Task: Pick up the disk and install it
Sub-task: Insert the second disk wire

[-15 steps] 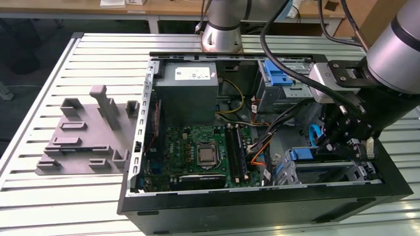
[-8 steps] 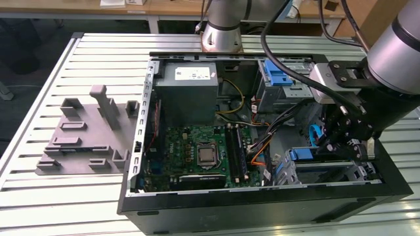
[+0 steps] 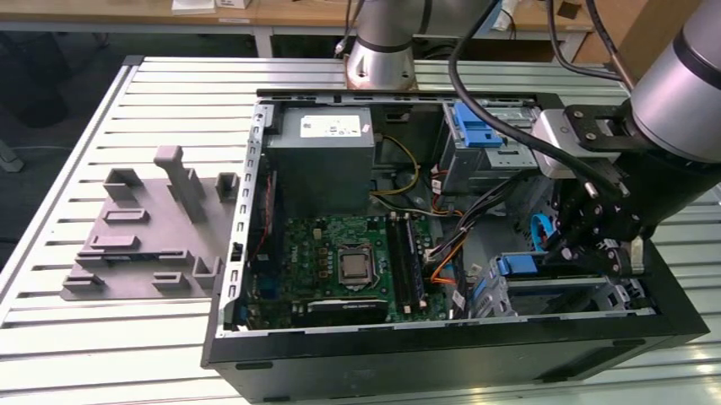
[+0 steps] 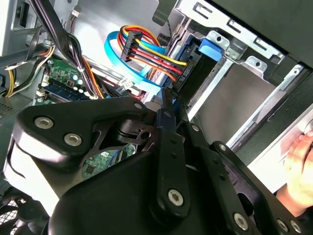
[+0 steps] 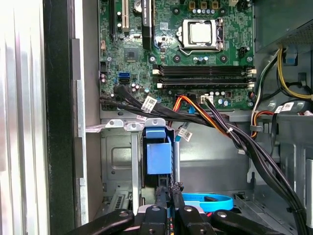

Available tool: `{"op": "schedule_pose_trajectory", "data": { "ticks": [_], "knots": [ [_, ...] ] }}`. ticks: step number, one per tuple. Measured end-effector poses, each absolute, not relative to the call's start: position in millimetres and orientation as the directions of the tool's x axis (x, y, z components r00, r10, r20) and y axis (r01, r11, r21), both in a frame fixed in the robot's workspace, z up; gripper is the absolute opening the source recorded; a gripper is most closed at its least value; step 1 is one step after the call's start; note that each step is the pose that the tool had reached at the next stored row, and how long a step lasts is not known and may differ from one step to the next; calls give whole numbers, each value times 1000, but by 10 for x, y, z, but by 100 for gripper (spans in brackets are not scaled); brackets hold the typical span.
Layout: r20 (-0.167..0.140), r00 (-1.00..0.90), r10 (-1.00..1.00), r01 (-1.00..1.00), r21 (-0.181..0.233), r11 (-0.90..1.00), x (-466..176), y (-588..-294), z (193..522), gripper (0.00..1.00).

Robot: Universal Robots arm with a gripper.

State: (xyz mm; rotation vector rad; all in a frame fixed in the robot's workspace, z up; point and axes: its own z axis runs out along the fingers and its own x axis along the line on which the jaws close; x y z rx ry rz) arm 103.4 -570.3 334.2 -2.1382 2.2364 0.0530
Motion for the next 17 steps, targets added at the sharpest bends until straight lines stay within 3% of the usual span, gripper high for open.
{"op": "schedule_pose_trajectory", "data": {
  "ticks": [17],
  "knots": [
    [-58,-45,-997,-999,-8,45,1043,-5703,3303,16]
  ]
}}
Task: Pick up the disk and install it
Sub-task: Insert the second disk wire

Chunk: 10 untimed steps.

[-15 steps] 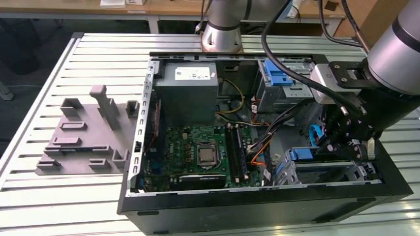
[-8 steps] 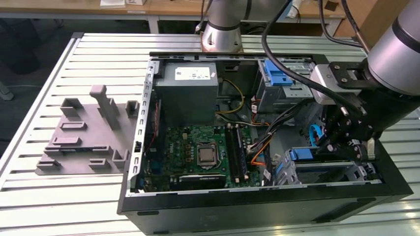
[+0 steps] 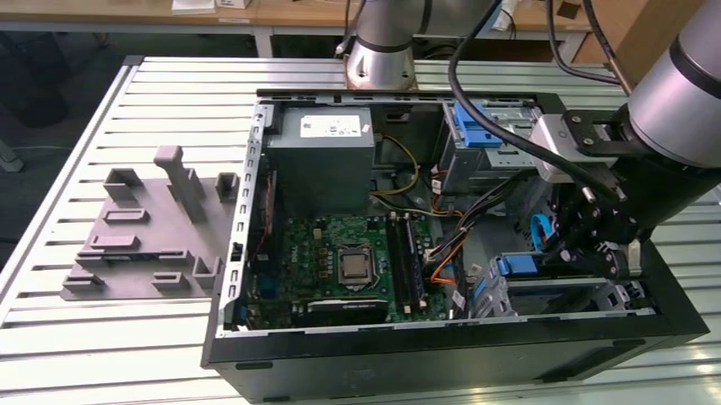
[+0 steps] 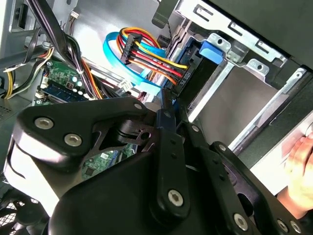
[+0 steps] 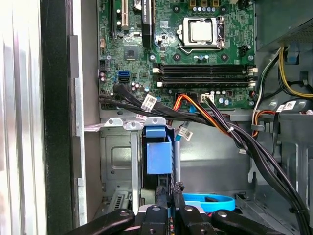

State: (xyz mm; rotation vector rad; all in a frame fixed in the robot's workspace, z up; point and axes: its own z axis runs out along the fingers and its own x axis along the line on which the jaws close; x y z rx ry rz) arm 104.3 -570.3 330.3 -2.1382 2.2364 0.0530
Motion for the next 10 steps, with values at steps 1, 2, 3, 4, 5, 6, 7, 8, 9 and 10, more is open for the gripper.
{"op": "schedule_pose_trajectory", "data": {
  "ticks": [1,2,3,4,5,6,7,8,9,10],
  "knots": [
    [-58,-45,-997,-999,-8,45,1043,-5703,3299,16],
    [-57,-45,-997,-999,-8,45,1043,-5704,3297,16],
    [-57,-45,-997,-999,-8,45,1043,-5704,3295,16],
    [-57,-45,-997,-999,-8,45,1043,-5704,3293,16],
    [-57,-45,-997,-999,-8,45,1043,-5704,3292,16],
    [-57,-45,-997,-999,-8,45,1043,-5704,3290,16],
    [-58,-45,-997,-999,-8,45,1043,-5704,3289,16],
    [-58,-45,-997,-999,-8,45,1043,-5704,3289,16],
    [-57,-45,-997,-999,-8,45,1043,-5704,3289,16],
    [-57,-45,-997,-999,-8,45,1043,-5704,3288,16]
  ]
}}
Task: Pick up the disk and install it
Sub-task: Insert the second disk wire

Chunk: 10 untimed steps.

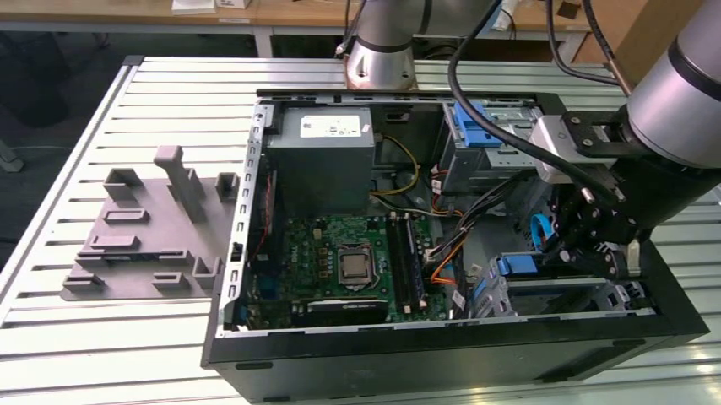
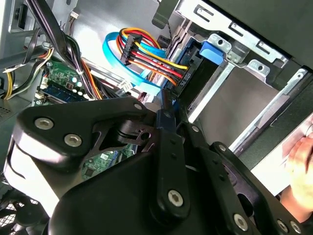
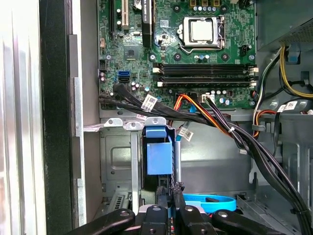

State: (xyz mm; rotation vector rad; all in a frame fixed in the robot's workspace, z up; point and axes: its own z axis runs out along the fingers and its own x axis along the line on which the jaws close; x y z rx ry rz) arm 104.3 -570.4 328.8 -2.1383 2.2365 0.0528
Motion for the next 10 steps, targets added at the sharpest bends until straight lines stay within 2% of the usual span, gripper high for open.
{"op": "schedule_pose_trajectory", "data": {
  "ticks": [3,4,10],
  "knots": [
    [-58,-45,-997,-999,-8,45,1043,-5704,3284,17],
    [-58,-45,-997,-999,-8,45,1043,-5704,3284,24],
    [-59,-45,-997,-999,-8,45,1043,-5704,3315,24]
  ]
}}
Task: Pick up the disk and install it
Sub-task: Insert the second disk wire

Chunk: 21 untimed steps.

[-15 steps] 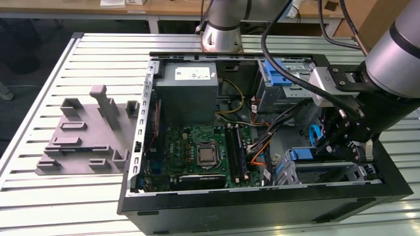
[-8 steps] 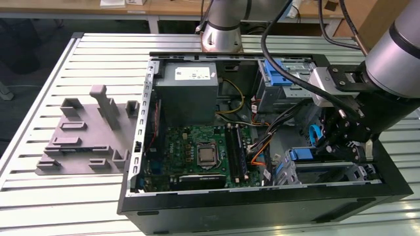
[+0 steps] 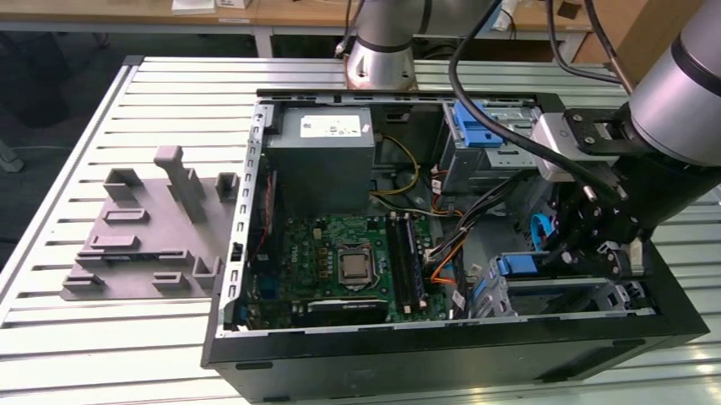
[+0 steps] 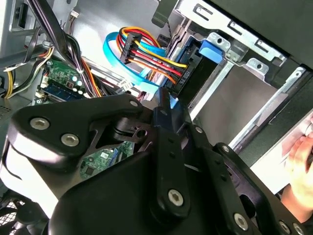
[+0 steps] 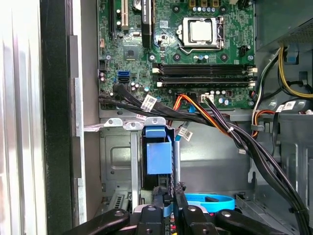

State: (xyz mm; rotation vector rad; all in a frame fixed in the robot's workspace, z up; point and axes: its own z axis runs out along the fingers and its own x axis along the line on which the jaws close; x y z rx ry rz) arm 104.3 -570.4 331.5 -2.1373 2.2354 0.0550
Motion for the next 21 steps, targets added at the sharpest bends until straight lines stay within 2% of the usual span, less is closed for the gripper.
{"op": "schedule_pose_trajectory", "data": {
  "ticks": [19,20,21],
  "knots": [
    [-60,-45,-997,-999,-7,45,1043,-5704,3488,24],
    [-60,-45,-997,-999,-7,45,1043,-5704,3488,22],
    [-60,-45,-997,-999,-7,45,1043,-5704,3489,16]
  ]
}}
